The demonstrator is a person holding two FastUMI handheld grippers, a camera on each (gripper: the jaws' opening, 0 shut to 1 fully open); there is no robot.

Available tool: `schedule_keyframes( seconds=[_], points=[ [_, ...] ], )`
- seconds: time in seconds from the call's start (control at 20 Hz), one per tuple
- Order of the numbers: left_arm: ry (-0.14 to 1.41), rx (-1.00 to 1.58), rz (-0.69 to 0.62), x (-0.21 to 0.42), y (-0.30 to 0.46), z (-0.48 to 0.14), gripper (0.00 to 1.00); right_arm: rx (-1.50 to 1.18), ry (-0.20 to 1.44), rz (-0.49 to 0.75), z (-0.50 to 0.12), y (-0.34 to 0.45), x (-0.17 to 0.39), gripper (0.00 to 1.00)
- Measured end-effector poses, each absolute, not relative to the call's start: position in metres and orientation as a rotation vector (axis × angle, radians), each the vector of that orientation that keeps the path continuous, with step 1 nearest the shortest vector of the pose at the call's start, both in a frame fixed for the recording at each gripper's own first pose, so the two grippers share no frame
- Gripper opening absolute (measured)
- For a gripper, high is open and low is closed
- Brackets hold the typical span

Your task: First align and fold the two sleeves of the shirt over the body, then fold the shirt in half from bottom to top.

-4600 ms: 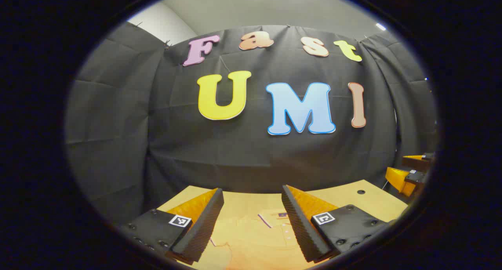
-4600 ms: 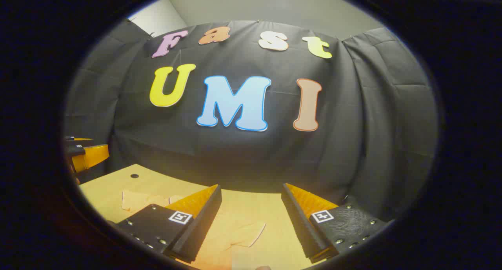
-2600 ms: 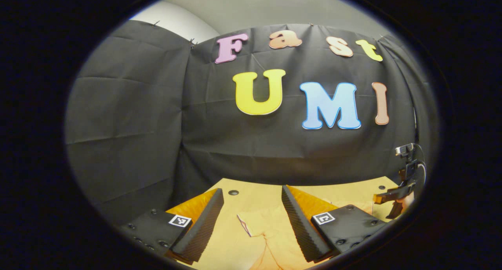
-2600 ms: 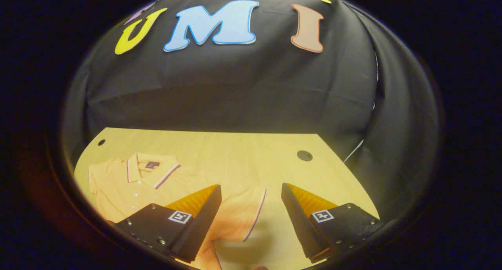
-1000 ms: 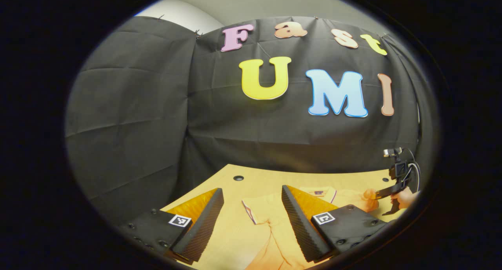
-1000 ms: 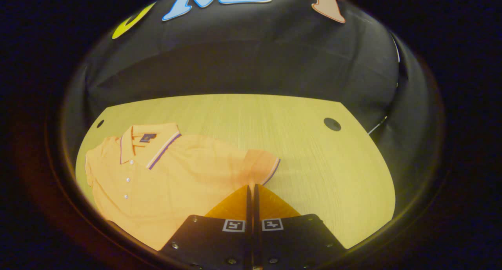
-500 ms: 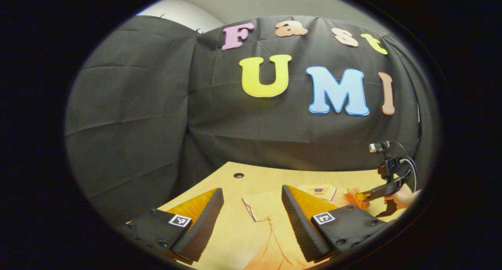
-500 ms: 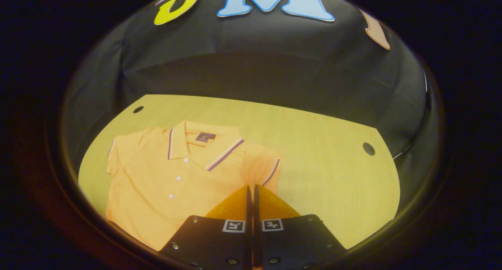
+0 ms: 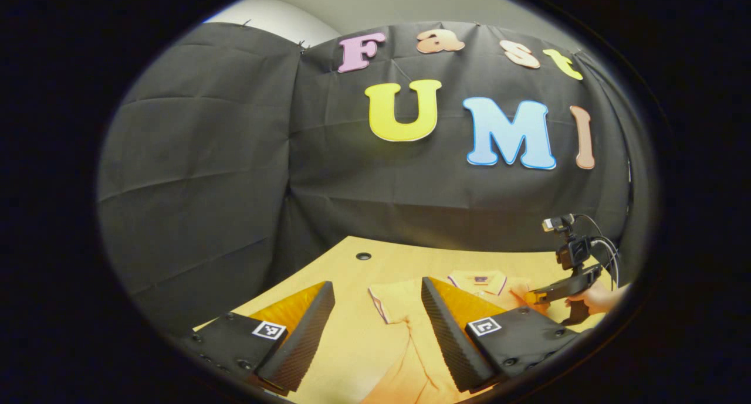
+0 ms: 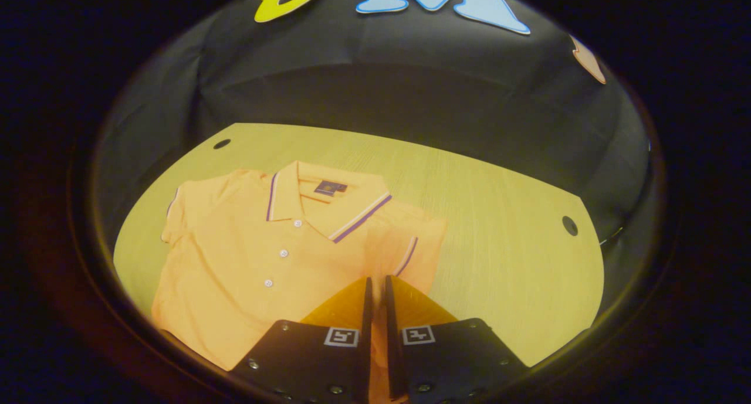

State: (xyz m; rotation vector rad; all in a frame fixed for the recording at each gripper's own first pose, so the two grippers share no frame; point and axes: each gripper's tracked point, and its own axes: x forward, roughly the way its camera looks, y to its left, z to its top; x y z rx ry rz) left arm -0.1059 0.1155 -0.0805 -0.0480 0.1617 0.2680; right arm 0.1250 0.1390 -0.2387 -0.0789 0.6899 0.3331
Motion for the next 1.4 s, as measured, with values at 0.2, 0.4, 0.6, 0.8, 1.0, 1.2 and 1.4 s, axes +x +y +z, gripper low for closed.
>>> schedule_keyframes(
  seconds=[0.2,0.4,0.6,0.8,1.0,1.2,1.4],
  points=[
    [0.172,-0.050,0.239,-0.099,0.110,-0.083,0.96,-0.057,0.681,0.347,-0.232,0.142,0.123,0.34],
    [0.177,-0.053,0.161,-0.078,0.101,-0.092,0.98,-0.051,0.655,0.320,-0.218,0.142,0.116,0.61],
    [0.196,-0.073,0.085,-0.046,0.101,-0.109,0.96,-0.034,0.604,0.281,-0.190,0.139,0.101,0.80],
    [0.234,-0.090,0.033,-0.010,0.107,-0.139,0.98,0.012,0.530,0.222,-0.154,0.131,0.076,0.96],
    [0.273,-0.116,0.023,0.031,0.120,-0.177,0.98,0.086,0.467,0.157,-0.123,0.122,0.036,0.93],
    [0.346,-0.132,0.023,0.072,0.128,-0.227,0.98,0.105,0.417,0.075,-0.097,0.105,-0.012,0.97],
    [0.415,-0.138,0.045,0.099,0.132,-0.274,0.99,0.106,0.380,0.047,-0.080,0.104,-0.051,0.94]
  ],
)
